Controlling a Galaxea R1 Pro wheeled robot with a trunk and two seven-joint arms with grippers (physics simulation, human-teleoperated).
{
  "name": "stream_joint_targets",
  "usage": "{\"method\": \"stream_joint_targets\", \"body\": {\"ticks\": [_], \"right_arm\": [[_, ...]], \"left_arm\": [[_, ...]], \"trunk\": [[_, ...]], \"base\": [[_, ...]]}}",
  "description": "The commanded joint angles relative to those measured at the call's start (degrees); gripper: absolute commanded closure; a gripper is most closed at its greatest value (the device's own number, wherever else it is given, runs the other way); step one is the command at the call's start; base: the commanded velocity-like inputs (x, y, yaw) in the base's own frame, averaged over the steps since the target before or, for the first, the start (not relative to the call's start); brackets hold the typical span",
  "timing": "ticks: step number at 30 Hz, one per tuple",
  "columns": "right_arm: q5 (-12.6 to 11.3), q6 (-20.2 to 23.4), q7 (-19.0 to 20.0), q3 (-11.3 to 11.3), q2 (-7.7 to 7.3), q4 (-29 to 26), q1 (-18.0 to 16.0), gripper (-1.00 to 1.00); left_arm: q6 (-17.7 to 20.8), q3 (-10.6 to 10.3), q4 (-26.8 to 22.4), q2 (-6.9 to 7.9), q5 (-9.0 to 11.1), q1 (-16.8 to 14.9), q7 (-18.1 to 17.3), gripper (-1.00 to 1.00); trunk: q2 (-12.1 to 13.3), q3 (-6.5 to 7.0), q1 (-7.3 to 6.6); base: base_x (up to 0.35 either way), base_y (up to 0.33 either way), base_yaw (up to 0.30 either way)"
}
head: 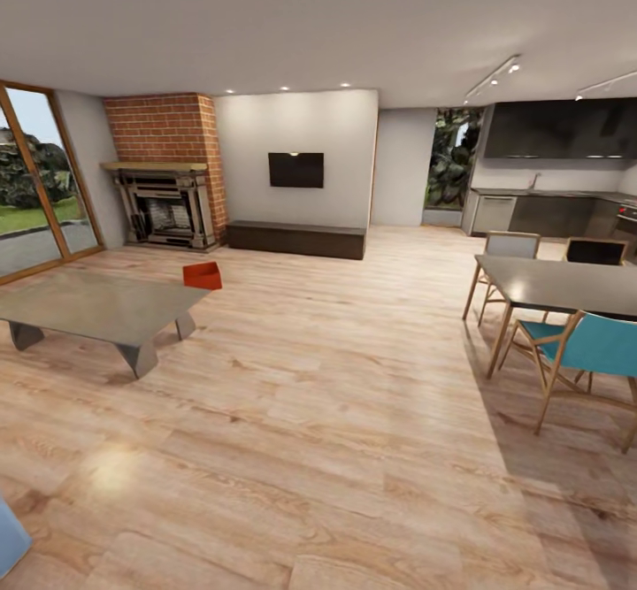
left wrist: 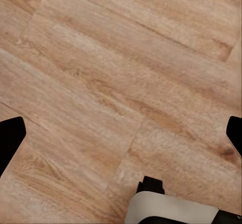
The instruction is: Move the two storage containers from the living room to the garage. In the garage, place one container on the floor and stack the other container on top of it (either order is fine).
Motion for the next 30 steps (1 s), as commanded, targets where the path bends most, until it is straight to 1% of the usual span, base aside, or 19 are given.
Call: {"method": "stream_joint_targets", "body": {"ticks": [1, 19, 21, 26, 30], "right_arm": [[-0.18, -0.45, 0.2, 0.27, 0.06, 0.28, -0.13, -1.0], [-0.04, -0.45, 0.18, 0.27, 0.46, 0.28, -0.08, -1.0], [-0.04, -0.45, 0.18, 0.27, 0.48, 0.28, -0.11, -1.0], [-0.08, -0.45, 0.17, 0.27, 0.49, 0.28, -0.1, -1.0], [-0.1, -0.45, 0.17, 0.27, 0.49, 0.28, -0.07, -1.0]], "left_arm": [[-0.42, 0.34, 0.25, 0.01, 0.15, -0.11, -0.12, -1.0], [-0.42, 0.27, 0.25, -0.02, 0.15, -0.11, -0.13, -1.0], [-0.42, 0.29, 0.25, 0.15, 0.15, -0.11, -0.43, -1.0], [-0.38, 0.27, 0.25, 0.04, 0.02, -0.11, -1.05, -1.0], [-0.34, 0.27, 0.25, 0.14, -0.02, -0.11, -2.28, -1.0]], "trunk": [[-0.09, -0.1, 0.05], [-0.09, -0.1, 0.05], [-0.09, -0.1, 0.05], [-0.09, -0.1, 0.05], [-0.09, -0.1, 0.05]], "base": [[0.32, 0.0, 0.0], [0.32, 0.0, 0.0], [0.32, 0.0, 0.0], [0.32, 0.0, 0.0], [0.32, 0.0, 0.0]]}}
